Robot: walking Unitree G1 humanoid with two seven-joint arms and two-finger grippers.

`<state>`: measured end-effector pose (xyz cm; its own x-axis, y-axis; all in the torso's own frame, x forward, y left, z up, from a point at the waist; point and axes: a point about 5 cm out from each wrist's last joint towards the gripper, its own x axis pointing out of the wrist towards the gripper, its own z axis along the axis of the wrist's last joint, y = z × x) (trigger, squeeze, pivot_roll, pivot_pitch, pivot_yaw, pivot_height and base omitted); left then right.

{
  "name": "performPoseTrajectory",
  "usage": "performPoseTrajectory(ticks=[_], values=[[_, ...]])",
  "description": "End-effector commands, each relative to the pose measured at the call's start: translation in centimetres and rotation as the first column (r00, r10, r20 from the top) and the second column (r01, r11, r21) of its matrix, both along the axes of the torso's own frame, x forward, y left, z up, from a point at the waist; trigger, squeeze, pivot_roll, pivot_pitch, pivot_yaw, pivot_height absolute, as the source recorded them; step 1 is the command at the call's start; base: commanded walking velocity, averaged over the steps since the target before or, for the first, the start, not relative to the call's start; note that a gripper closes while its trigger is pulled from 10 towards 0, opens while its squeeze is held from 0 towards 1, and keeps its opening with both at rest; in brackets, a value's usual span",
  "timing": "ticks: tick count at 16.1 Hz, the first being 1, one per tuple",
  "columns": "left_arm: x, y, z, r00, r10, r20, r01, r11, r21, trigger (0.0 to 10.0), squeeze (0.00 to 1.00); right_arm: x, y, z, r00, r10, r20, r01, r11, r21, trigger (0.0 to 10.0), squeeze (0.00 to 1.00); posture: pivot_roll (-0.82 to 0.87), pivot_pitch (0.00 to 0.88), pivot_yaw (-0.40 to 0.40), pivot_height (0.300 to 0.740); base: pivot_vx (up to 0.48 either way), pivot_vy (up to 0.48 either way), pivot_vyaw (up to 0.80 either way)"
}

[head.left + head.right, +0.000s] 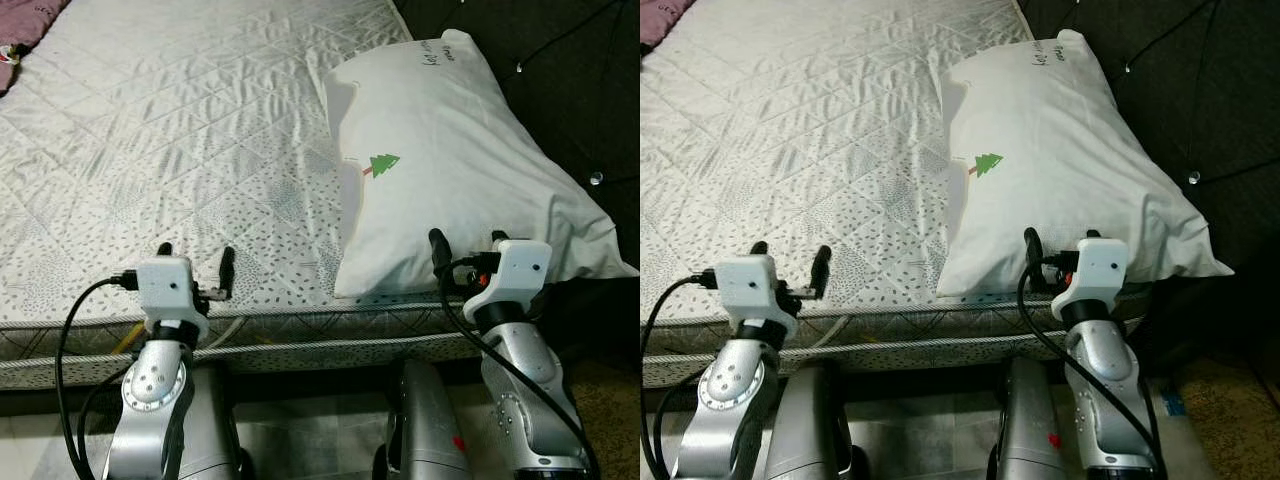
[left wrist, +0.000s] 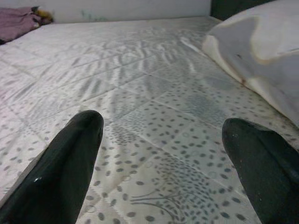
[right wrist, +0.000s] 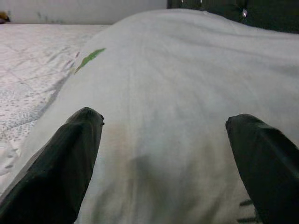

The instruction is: Clean up the room

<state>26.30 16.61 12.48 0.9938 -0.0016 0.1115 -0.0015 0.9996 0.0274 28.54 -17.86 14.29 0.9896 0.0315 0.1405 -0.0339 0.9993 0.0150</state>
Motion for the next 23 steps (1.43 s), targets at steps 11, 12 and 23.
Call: performPoseTrajectory(ticks=[11, 12, 23], values=[[0.22, 0.01, 0.02, 1.0, 0.013, -0.001, -0.013, 1.0, 0.024, 10.0, 0.0, 0.3, -0.18, 0.84, 1.0, -0.001, 0.026, 0.0, 1.0, 0.024, 10.0, 0.0, -0.03, 0.136, -0.012, 0.598, 0.0, 0.0, 0.0], [0.31, 0.06, 0.04, 1.0, 0.016, 0.0, -0.016, 1.0, 0.024, 10.0, 0.0, 0.37, -0.17, 0.84, 1.0, -0.001, 0.025, 0.0, 1.0, 0.025, 10.0, 0.0, -0.03, 0.136, -0.012, 0.608, 0.0, 0.0, 0.0], [0.48, -0.22, -0.04, 0.999, 0.051, -0.009, -0.051, 0.999, 0.009, 10.0, 0.0, 0.24, -0.54, 0.56, 1.0, -0.028, 0.011, 0.028, 0.999, 0.032, 10.0, 0.0, -0.03, 0.145, -0.011, 0.738, 0.0, 0.0, 0.0]])
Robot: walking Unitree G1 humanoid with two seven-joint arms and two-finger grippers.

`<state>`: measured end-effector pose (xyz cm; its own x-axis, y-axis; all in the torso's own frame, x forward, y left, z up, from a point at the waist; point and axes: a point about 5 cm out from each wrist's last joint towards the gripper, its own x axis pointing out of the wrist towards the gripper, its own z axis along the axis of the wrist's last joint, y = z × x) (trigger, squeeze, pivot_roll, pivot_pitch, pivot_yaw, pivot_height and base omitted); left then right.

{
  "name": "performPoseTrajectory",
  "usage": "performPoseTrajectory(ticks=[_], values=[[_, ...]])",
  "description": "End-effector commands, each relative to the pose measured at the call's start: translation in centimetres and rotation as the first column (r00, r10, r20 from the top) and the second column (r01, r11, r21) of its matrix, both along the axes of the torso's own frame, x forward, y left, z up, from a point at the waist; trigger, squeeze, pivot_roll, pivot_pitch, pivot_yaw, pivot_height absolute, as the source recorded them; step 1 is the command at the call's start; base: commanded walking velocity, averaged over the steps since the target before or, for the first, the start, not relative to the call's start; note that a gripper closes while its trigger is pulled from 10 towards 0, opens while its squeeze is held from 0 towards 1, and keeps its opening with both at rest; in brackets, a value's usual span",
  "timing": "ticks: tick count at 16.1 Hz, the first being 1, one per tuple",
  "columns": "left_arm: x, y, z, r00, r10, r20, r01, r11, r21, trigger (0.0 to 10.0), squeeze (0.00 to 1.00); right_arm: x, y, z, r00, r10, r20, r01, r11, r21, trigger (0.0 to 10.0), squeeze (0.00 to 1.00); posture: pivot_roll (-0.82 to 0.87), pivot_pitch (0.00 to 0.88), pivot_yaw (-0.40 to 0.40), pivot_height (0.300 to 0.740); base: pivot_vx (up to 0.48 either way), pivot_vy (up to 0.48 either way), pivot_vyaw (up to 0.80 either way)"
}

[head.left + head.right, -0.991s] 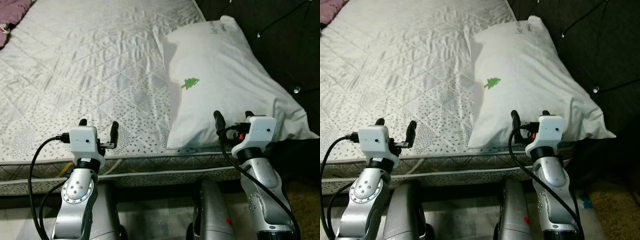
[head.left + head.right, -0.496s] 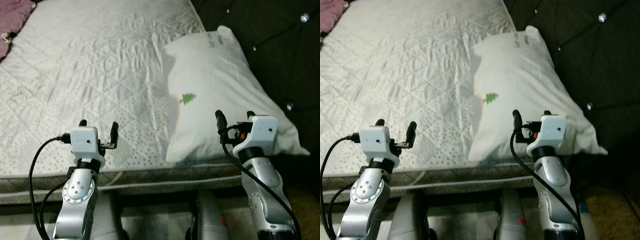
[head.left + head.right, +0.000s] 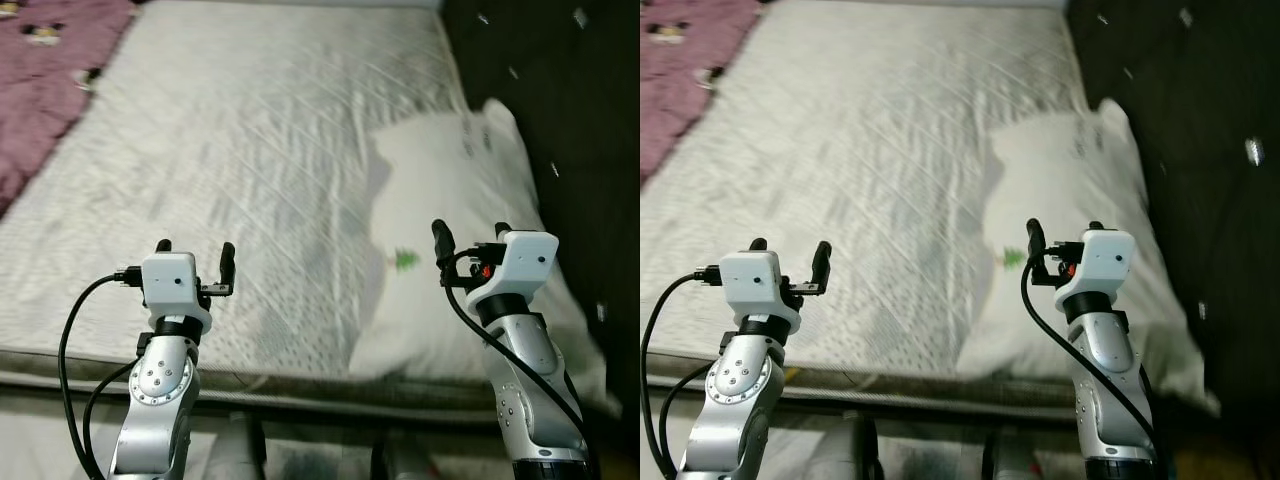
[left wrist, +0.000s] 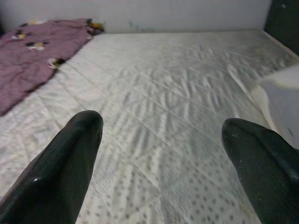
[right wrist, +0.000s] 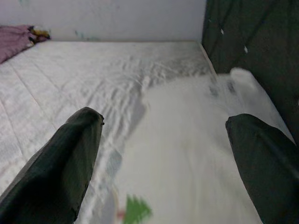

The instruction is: Clean up the room

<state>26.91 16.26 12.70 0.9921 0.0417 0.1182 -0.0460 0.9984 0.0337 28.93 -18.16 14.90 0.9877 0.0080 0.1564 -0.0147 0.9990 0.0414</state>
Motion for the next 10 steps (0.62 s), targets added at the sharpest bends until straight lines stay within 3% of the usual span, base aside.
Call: performPoseTrajectory(ticks=[1, 6, 10], values=[[-0.2, 0.1, -0.3, 1.0, 0.007, -0.02, -0.007, 1.0, 0.0, 10.0, 0.0, -0.2, -0.3, -0.1, 1.0, -0.013, -0.005, 0.013, 1.0, 0.004, 10.0, 0.0, -0.03, 0.148, -0.01, 0.74, 0.0, 0.0, 0.0], [-0.2, 0.1, -0.3, 0.999, 0.036, -0.031, -0.037, 0.999, -0.012, 10.0, 0.0, -0.4, -0.4, -0.4, 0.999, -0.026, -0.022, 0.026, 1.0, 0.002, 10.0, 0.0, -0.03, 0.156, -0.01, 0.74, 0.0, 0.0, 0.0], [0.0, 0.6, -0.4, 0.998, 0.054, -0.036, -0.055, 0.998, -0.018, 10.0, 0.0, -0.4, -0.3, -1.6, 0.994, -0.062, -0.095, 0.065, 0.997, 0.036, 10.0, 0.0, -0.03, 0.157, -0.005, 0.74, 0.0, 0.0, 0.0]])
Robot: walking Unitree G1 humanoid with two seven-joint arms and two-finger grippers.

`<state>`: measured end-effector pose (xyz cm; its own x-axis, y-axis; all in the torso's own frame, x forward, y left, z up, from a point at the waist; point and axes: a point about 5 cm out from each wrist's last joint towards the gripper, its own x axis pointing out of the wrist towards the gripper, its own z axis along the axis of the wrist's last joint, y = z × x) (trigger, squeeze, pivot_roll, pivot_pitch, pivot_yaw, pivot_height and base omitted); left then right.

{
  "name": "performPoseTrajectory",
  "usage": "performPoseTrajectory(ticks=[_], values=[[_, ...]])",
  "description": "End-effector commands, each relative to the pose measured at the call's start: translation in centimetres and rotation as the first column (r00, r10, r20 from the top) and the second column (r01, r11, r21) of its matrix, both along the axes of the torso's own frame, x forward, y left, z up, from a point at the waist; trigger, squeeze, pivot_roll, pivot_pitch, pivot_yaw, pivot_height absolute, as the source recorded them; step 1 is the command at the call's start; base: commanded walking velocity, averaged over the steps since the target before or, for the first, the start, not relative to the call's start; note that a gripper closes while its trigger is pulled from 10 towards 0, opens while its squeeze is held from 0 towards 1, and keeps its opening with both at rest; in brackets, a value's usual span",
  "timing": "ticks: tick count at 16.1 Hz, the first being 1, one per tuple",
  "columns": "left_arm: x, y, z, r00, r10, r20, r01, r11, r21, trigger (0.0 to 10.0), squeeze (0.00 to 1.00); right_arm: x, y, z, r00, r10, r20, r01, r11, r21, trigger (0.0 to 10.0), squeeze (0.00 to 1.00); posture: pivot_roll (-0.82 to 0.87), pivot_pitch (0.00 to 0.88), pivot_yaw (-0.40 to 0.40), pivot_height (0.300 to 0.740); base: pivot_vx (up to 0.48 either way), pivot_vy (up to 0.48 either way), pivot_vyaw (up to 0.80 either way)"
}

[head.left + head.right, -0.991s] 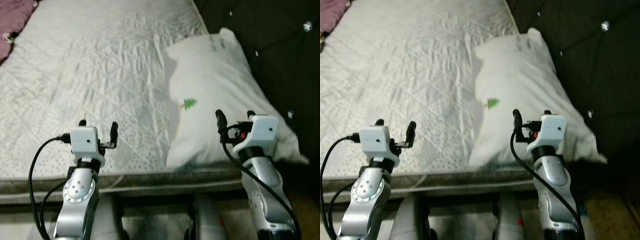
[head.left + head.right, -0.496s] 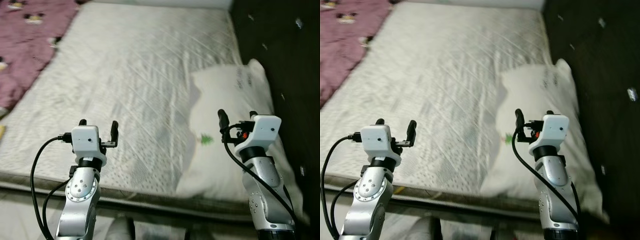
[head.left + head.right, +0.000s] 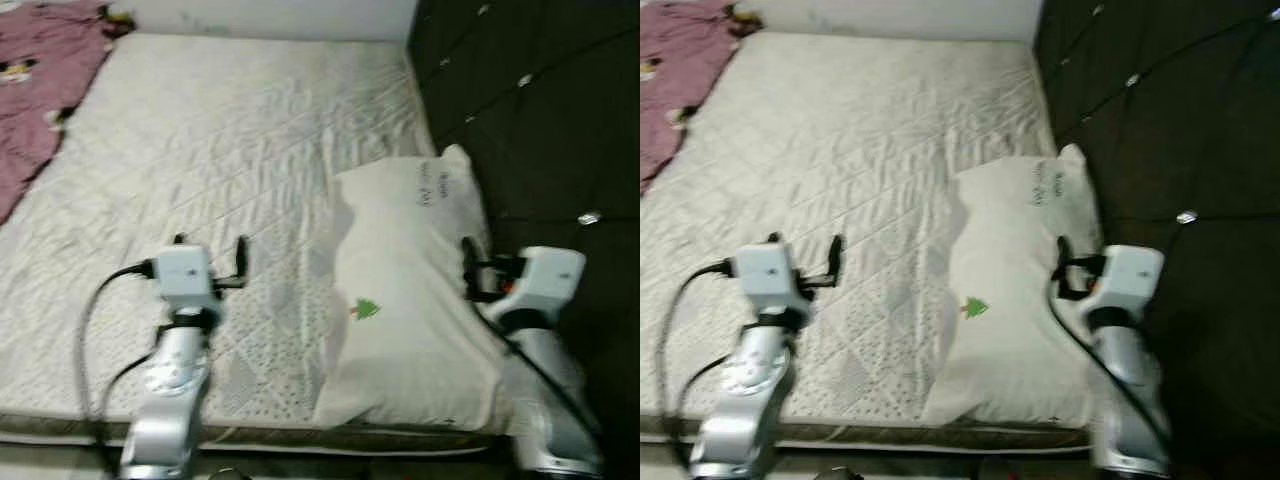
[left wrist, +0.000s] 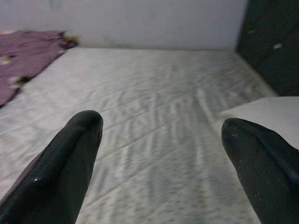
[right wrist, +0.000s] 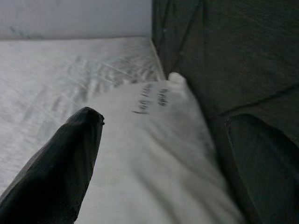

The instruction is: Clean up the room

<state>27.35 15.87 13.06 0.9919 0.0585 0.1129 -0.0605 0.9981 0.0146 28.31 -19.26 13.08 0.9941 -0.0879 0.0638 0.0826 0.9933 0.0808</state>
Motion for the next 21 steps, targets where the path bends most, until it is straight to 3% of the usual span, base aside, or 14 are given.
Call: performPoseTrajectory(ticks=[1, 5, 11, 21], values=[[-0.44, 1.03, -0.7, 0.999, 0.036, -0.033, -0.036, 0.999, 0.0, 10.0, 0.0, 0.1, 0.9, -0.02, 1.0, 0.024, -0.012, -0.024, 1.0, -0.01, 10.0, 0.0, -0.03, 0.16, -0.005, 0.74, 0.0, 0.0, 0.0], [-0.31, 0.82, -0.73, 0.999, 0.027, -0.038, -0.028, 0.999, -0.018, 10.0, 0.0, 0.36, 0.39, -0.02, 1.0, 0.007, -0.023, -0.007, 1.0, -0.006, 10.0, 0.0, -0.03, 0.157, -0.01, 0.74, 0.0, 0.0, 0.0], [-0.27, 0.74, -0.75, 0.999, 0.022, -0.034, -0.023, 0.999, -0.033, 10.0, 0.0, 0.66, 0.86, -0.04, 0.999, 0.035, -0.023, -0.035, 0.999, 0.005, 10.0, 0.0, -0.03, 0.146, -0.014, 0.74, 0.0, 0.0, -0.49], [0.14, 0.8, -0.4, 0.999, 0.027, -0.02, -0.028, 0.999, -0.033, 10.0, 0.0, 0.92, 0.92, 0.01, 0.999, 0.041, -0.016, -0.041, 0.999, -0.011, 10.0, 0.0, -0.03, 0.141, -0.012, 0.74, 0.0, 0.38, 0.0]])
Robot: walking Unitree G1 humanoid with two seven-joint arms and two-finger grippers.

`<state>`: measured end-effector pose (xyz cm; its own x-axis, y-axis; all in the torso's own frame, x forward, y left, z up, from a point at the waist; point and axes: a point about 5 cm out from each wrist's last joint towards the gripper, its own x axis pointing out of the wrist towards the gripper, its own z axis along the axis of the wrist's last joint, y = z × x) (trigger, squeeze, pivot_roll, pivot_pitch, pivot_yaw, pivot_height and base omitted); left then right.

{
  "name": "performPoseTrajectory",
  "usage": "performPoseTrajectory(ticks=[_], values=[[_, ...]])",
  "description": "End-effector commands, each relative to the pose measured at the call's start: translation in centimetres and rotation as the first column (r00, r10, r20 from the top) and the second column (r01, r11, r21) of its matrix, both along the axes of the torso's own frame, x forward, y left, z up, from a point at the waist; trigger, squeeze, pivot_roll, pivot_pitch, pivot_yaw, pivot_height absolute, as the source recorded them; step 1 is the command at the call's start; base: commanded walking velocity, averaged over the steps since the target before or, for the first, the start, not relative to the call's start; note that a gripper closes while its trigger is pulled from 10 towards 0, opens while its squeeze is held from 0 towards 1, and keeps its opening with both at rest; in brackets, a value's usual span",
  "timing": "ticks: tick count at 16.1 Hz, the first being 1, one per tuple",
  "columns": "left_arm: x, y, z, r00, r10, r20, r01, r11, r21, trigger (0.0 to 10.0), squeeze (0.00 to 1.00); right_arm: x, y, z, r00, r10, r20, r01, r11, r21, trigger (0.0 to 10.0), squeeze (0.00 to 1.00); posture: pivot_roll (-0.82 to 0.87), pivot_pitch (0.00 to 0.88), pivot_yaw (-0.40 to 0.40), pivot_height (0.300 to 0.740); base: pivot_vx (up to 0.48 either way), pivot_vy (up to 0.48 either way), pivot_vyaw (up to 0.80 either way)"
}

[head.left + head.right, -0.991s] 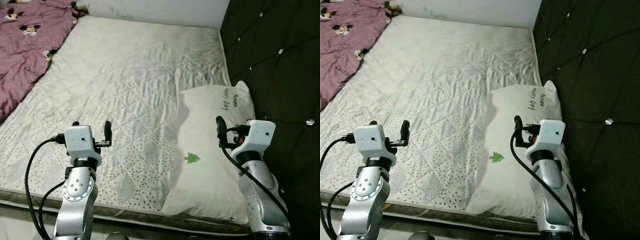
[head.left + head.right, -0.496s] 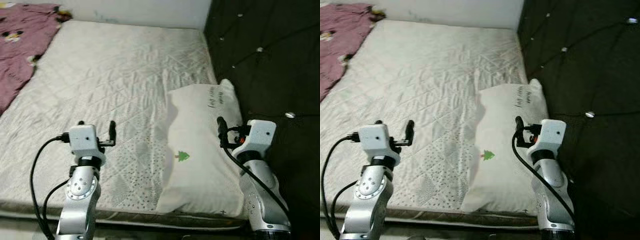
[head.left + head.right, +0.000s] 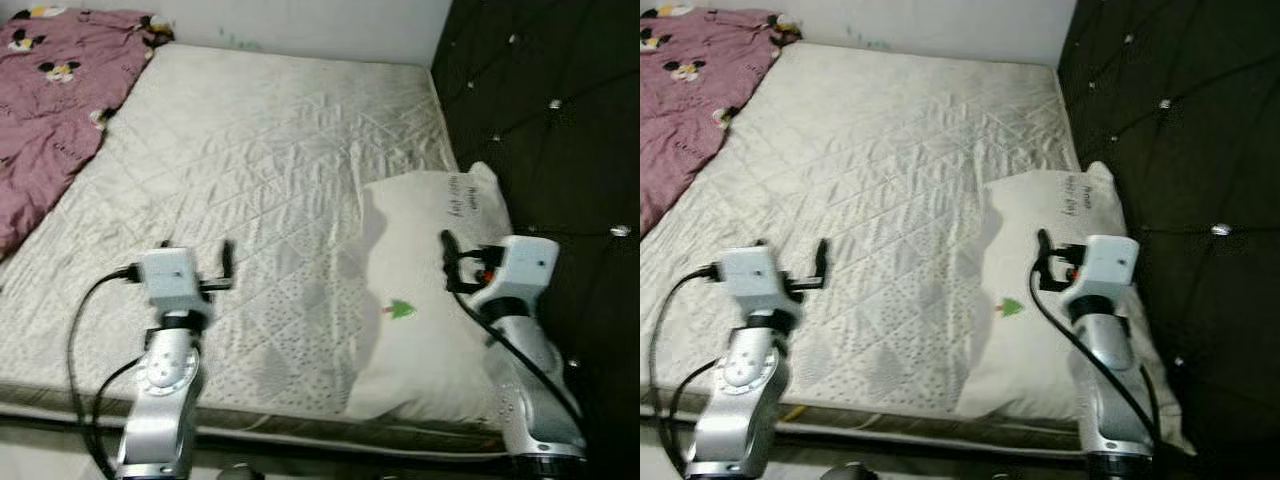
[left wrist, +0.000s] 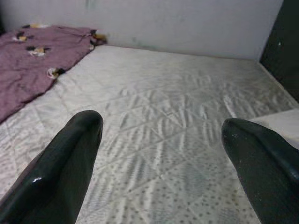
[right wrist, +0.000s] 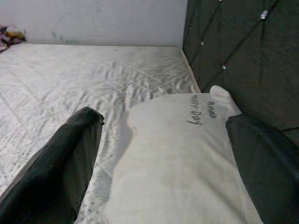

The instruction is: Clean up the room

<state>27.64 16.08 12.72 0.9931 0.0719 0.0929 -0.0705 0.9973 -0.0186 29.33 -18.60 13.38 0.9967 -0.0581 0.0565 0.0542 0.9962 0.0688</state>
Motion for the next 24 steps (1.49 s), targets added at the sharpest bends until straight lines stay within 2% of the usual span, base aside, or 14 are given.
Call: performPoseTrajectory(ticks=[1, 8, 11, 24], values=[[-0.11, 0.59, -0.02, 1.0, 0.018, -0.001, -0.018, 1.0, 0.001, 10.0, 0.0, -0.12, 0.23, -0.37, 1.0, 0.01, -0.01, -0.01, 1.0, -0.002, 10.0, 0.0, -0.03, 0.145, -0.012, 0.74, 0.0, 0.424, 0.0], [-0.02, 0.34, -0.19, 1.0, 0.014, -0.007, -0.014, 1.0, -0.001, 10.0, 0.0, 0.0, -0.11, -0.39, 1.0, -0.004, -0.018, 0.004, 1.0, -0.011, 10.0, 0.0, -0.04, 0.15, -0.014, 0.74, 0.0, 0.426, 0.0], [-0.03, 0.33, -0.28, 1.0, 0.014, -0.01, -0.014, 1.0, 0.001, 10.0, 0.0, 0.01, -0.01, -0.48, 1.0, 0.001, -0.019, -0.001, 1.0, -0.013, 10.0, 0.0, -0.04, 0.15, -0.014, 0.74, 0.0, 0.428, -0.54], [0.01, 0.18, -0.44, 1.0, 0.008, -0.018, -0.008, 1.0, -0.011, 10.0, 0.0, 0.08, 0.19, -0.69, 1.0, 0.011, -0.023, -0.011, 0.999, -0.03, 10.0, 0.0, -0.03, 0.157, -0.016, 0.74, 0.0, 0.439, 0.0]])
